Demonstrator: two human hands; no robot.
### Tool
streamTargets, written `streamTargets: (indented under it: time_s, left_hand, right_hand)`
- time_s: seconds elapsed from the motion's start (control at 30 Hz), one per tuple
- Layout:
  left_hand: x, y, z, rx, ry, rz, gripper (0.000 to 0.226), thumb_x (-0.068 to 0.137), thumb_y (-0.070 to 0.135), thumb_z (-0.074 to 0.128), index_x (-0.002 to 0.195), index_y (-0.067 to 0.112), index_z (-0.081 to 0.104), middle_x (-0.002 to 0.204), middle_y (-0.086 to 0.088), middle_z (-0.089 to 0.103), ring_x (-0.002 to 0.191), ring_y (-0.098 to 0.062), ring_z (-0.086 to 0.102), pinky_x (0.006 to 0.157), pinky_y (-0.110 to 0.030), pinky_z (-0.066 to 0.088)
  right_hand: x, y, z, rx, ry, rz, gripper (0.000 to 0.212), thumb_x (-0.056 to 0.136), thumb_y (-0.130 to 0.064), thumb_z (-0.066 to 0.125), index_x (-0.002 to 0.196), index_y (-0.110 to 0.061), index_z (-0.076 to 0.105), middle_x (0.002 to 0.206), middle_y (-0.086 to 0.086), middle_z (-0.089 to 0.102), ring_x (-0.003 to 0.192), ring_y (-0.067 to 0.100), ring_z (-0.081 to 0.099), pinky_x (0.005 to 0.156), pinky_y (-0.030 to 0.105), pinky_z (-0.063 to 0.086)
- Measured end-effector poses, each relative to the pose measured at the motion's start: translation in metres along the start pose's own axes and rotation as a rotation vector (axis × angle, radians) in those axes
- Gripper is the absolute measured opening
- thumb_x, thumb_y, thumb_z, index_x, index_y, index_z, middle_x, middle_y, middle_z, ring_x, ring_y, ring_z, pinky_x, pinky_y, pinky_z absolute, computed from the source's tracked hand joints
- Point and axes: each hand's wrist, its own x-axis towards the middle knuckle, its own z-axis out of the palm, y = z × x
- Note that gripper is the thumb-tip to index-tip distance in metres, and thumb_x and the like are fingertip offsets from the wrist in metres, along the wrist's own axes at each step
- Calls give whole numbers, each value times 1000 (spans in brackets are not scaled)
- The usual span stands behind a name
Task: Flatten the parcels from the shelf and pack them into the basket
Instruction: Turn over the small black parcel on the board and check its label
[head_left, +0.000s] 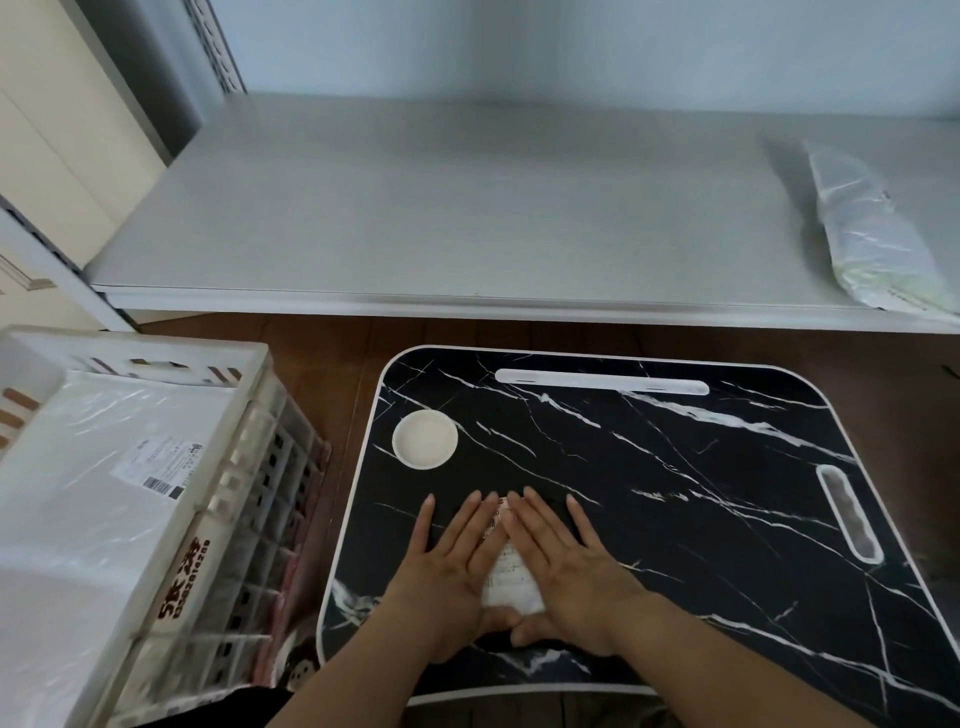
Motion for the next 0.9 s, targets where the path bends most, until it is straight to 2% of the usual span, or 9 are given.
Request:
streamTargets:
  time_s: [0.17, 0.23, 0.3, 0.4, 0.53, 0.6, 0.73, 0.8, 0.9]
  left_hand:
    - [-4, 2, -2, 7, -30, -67, 88, 81, 81, 7, 134, 27, -39, 146, 2, -46, 133, -14, -44, 110, -56, -23]
    - [-8, 3, -3, 3, -52, -105, 95, 75, 85, 6, 133, 26, -39, 145, 1, -46, 134, -16, -42, 110, -57, -23]
    - [-14, 2, -4, 14, -61, -158, 103, 67, 89, 4, 135, 23, -38, 146, 1, -44, 136, -18, -39, 110, -57, -22]
    - [-23, -4, -8, 33, -71, -235, 112, 78, 85, 31, 143, 18, -30, 149, -2, -38, 141, -22, -32, 112, -59, -18]
    - [-31, -5, -18, -82, -56, -335, 124, 73, 73, 59, 151, 11, -16, 156, -12, -27, 143, -30, -26, 115, -56, -13]
    - [-33, -4, -19, -300, -45, -362, 128, 71, 63, 70, 152, 11, -14, 157, -11, -26, 144, -31, -24, 117, -53, -10]
    - [-41, 14, -27, -1034, 80, -312, 107, 83, 42, 70, 153, 13, -6, 162, -6, 0, 149, -23, 3, 121, -44, 8]
    - [-41, 24, -27, -1427, 220, -415, 97, 85, 28, 72, 154, 16, 5, 160, -4, 18, 144, -21, 24, 117, -38, 26]
    - [-40, 23, -29, -1779, 263, -492, 97, 73, 25, 81, 151, 15, 25, 152, -6, 35, 133, -24, 44, 109, -40, 39]
  right_hand:
    - [-8, -4, -4, 93, -72, 115, 123, 68, -90, 36, 138, -21, -38, 147, -4, -47, 133, 8, -44, 112, 49, -24]
    - [-13, -4, -4, 71, -102, 165, 127, 54, -94, 20, 138, -17, -37, 149, -4, -44, 134, 10, -43, 109, 50, -27]
    - [-21, -1, -8, 43, -113, 217, 123, 55, -92, 16, 138, -17, -35, 149, -6, -42, 135, 13, -42, 103, 47, -33]
    - [-30, 3, -15, 25, -126, 275, 108, 80, -81, 37, 147, -22, -26, 147, -10, -39, 139, 17, -35, 111, 53, -23]
    - [-37, 2, -25, 181, -77, 340, 105, 79, -62, 63, 155, -29, -2, 160, -7, -18, 147, 21, -17, 119, 53, 0]
    - [-37, -5, -29, 356, 52, 415, 102, 73, -61, 71, 153, -25, 20, 160, 0, 10, 146, 22, 9, 118, 47, 18]
    - [-26, -23, -29, 1317, 302, 735, 70, 76, -44, 78, 129, -13, 46, 125, 6, 54, 111, 22, 57, 85, 37, 53]
    - [-21, -28, -28, 1560, 325, 852, 51, 77, -28, 80, 114, -2, 56, 105, 14, 67, 95, 31, 66, 75, 42, 57]
    - [-25, -38, -48, 1723, 303, 830, 18, 81, -4, 74, 95, 6, 67, 86, 24, 71, 82, 37, 68, 75, 48, 56]
